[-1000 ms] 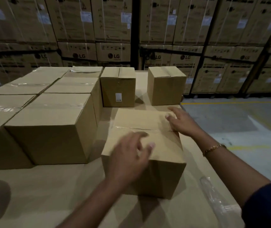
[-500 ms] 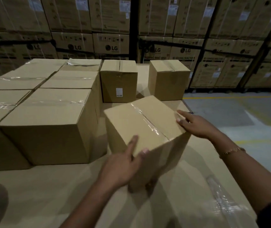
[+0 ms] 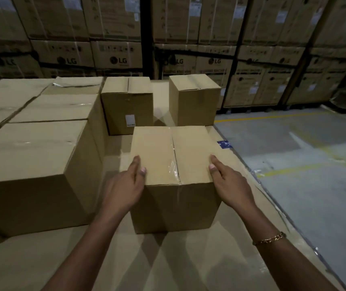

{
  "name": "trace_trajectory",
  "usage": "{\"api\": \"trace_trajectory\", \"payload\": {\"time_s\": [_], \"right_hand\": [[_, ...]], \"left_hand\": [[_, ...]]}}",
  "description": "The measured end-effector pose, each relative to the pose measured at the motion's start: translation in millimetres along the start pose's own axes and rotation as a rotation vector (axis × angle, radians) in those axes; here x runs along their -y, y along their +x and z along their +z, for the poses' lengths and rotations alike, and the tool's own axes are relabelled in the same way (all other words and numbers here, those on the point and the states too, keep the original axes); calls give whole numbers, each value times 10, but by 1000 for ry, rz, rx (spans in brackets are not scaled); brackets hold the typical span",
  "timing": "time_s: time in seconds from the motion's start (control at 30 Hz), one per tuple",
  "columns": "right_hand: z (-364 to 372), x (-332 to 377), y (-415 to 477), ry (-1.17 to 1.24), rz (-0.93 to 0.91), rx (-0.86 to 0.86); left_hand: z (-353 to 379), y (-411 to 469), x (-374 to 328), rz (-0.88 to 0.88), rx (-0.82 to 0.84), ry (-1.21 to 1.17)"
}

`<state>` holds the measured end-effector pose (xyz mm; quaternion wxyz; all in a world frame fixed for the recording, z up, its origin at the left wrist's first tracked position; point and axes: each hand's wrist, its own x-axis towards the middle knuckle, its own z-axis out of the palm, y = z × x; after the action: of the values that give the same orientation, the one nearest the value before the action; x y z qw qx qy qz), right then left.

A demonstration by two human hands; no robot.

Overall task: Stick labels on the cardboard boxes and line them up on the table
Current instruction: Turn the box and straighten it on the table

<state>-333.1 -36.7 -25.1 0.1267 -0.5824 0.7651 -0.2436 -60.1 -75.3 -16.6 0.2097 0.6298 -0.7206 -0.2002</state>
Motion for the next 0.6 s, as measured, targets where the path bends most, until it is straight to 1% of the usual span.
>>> {"api": "trace_trajectory", "payload": {"time_s": [0.1, 0.23, 0.37, 0.5, 0.6], "right_hand": [[-97, -162, 188, 6, 3, -32], [-327, -531, 699, 59, -10, -96], [-553, -979, 1430, 126, -29, -104], [-714, -1351, 2244, 149, -76, -96], [-754, -1487, 2798, 188, -103, -81]], "left_hand": [[131, 151, -178, 5, -18, -20], [426, 555, -576, 92, -101, 20], [794, 1167, -1074, 121, -125, 58], [1099, 1837, -1509, 104, -120, 85], [1256, 2278, -1709, 80, -113, 88]]}}
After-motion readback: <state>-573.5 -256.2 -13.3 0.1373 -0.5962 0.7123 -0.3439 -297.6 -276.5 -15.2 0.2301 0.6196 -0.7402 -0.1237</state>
